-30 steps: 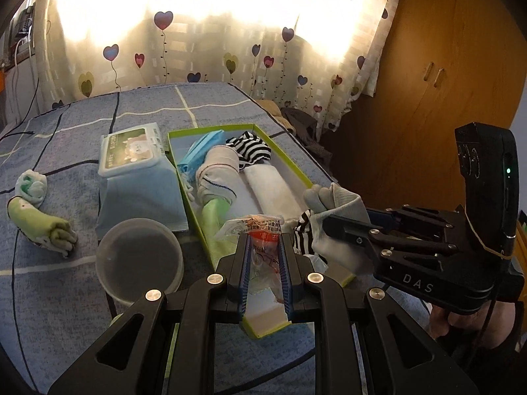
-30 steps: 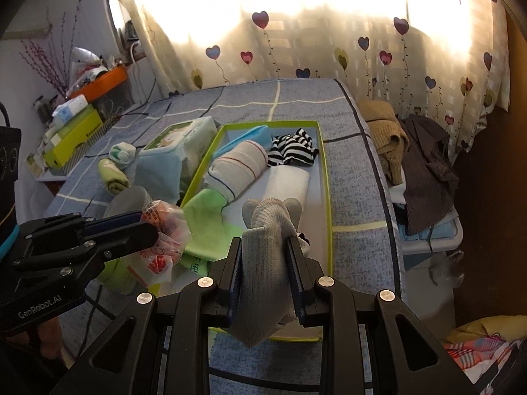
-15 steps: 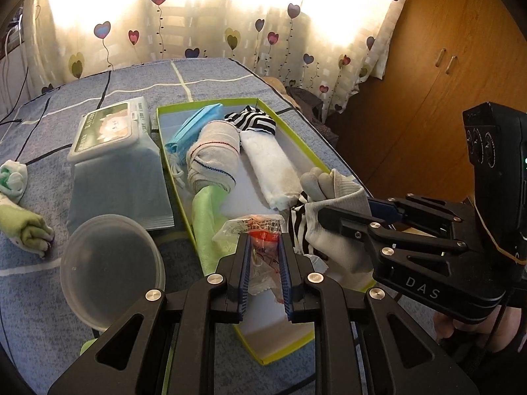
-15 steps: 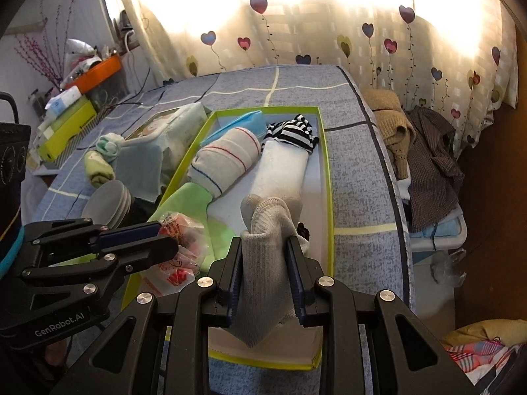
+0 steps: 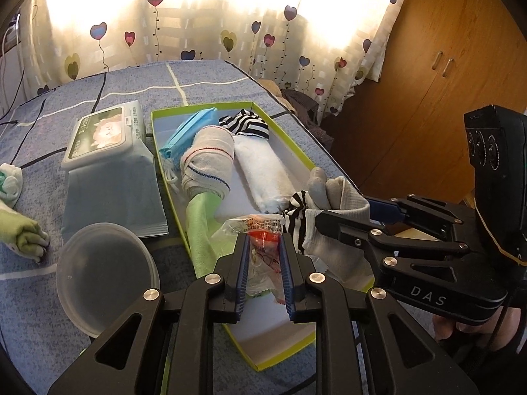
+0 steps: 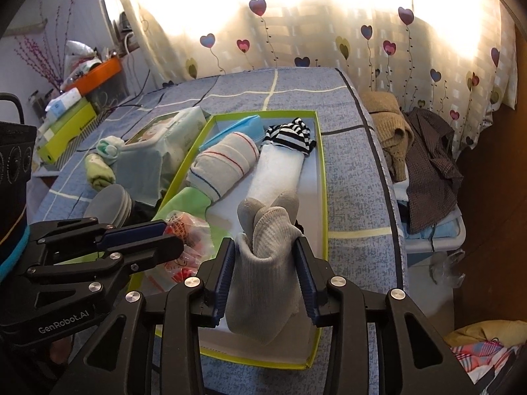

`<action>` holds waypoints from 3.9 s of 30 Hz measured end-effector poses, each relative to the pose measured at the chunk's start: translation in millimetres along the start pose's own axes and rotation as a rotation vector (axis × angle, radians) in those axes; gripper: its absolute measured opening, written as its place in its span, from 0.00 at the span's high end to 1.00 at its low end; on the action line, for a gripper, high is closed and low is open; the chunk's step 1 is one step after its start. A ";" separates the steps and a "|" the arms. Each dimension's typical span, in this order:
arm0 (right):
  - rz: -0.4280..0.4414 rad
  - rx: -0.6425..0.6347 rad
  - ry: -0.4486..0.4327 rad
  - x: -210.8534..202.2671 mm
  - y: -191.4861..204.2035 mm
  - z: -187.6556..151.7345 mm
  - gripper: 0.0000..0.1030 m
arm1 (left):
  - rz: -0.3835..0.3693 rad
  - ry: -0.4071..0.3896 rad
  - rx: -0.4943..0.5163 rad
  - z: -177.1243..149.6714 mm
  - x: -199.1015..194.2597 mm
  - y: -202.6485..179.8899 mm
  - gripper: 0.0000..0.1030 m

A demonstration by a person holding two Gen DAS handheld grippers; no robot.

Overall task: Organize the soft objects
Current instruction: 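Lower the packet and sock into the tray and open both grippers, then withdraw both grippers from the tray back toward the pile, then grasp the green rolled sock with the right gripper while the left grasps the pale blue sock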

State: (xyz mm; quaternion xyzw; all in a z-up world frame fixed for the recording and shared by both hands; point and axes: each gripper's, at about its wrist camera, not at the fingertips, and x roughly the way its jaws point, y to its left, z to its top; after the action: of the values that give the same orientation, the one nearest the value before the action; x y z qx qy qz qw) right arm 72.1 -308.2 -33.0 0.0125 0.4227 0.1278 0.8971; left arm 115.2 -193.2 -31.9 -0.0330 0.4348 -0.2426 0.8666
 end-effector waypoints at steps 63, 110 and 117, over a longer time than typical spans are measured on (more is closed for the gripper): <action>0.028 -0.072 -0.174 -82.6 57.1 3.3 0.51 | 0.073 -0.232 -0.069 -15.4 -123.5 28.1 0.65; 0.245 -0.518 0.004 32.2 233.1 92.8 0.49 | 0.359 -0.266 -0.404 -57.2 -166.6 220.1 0.65; 0.244 -0.650 0.146 85.6 272.5 109.7 0.49 | 0.366 -0.270 -0.437 -64.2 -170.9 237.9 0.65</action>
State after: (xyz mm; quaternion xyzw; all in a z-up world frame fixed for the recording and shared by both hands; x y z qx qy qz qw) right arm 148.3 -14.8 8.4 -0.2323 0.4184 0.3626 0.7997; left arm 72.9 102.8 -9.3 -0.1714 0.3565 0.0229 0.9181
